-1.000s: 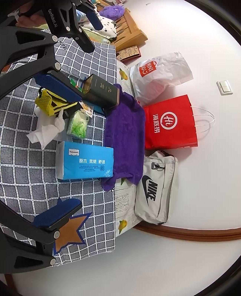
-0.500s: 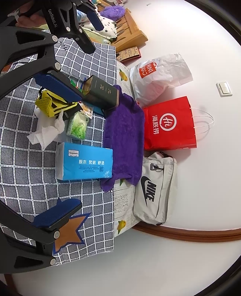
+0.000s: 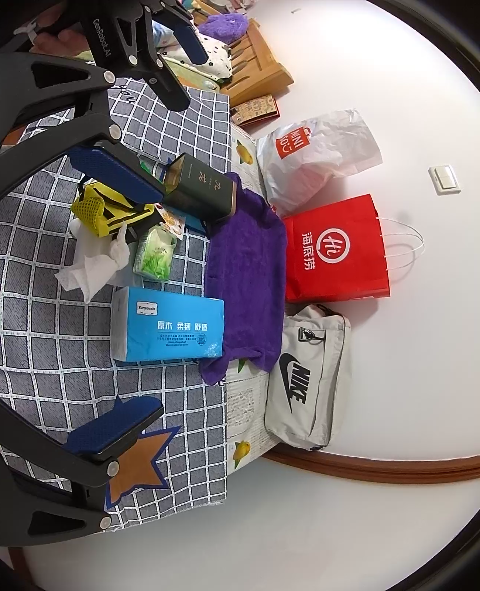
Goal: Organize soft objects
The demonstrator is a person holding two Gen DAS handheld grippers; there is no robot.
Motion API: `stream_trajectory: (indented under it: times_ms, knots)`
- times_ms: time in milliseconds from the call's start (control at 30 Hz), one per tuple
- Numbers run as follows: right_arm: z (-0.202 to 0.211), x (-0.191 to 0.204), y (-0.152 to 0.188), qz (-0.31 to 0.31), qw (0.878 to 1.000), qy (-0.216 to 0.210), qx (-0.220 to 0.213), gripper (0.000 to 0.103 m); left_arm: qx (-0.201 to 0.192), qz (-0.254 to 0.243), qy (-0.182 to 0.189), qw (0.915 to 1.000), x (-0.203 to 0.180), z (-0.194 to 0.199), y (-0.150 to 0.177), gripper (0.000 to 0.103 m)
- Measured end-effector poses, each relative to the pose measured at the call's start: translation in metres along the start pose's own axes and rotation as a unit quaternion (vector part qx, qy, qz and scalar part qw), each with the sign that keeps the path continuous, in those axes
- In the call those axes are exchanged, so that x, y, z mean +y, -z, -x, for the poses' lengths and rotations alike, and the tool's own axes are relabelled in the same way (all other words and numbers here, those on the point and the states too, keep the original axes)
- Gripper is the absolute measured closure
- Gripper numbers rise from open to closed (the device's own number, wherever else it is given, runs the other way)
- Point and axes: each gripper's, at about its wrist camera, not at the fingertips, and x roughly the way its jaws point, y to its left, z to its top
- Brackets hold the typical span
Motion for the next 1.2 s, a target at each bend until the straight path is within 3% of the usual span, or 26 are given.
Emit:
stream_trajectory:
  times_ms: [333,600,800,1067,1200]
  knots:
    - [-0.004,-0.001,0.004,0.003,1.0,-0.003,0.002,0.0,0.006,-0.001,-0.002,1.0,0.003,-0.007,0.007,0.0]
    - [-0.036,-0.001,0.03,0.007,0.999,-0.032,0.042,0.004,0.03,0.017,-0.014,0.9993,0.02,-0.026,0.025,0.0]
    - [-0.067,0.008,0.051,0.023,0.994,-0.07,0.076,0.016,0.053,0.02,-0.02,0.9982,0.024,-0.042,0.041,0.0]
    - [-0.096,0.011,0.063,0.026,0.991,-0.088,0.102,0.028,0.082,0.027,-0.018,0.9961,0.028,-0.063,0.054,0.0]
    - [-0.106,0.014,0.064,0.03,0.989,-0.102,0.104,0.05,0.093,0.03,-0.016,0.9951,0.03,-0.074,0.057,0.0]
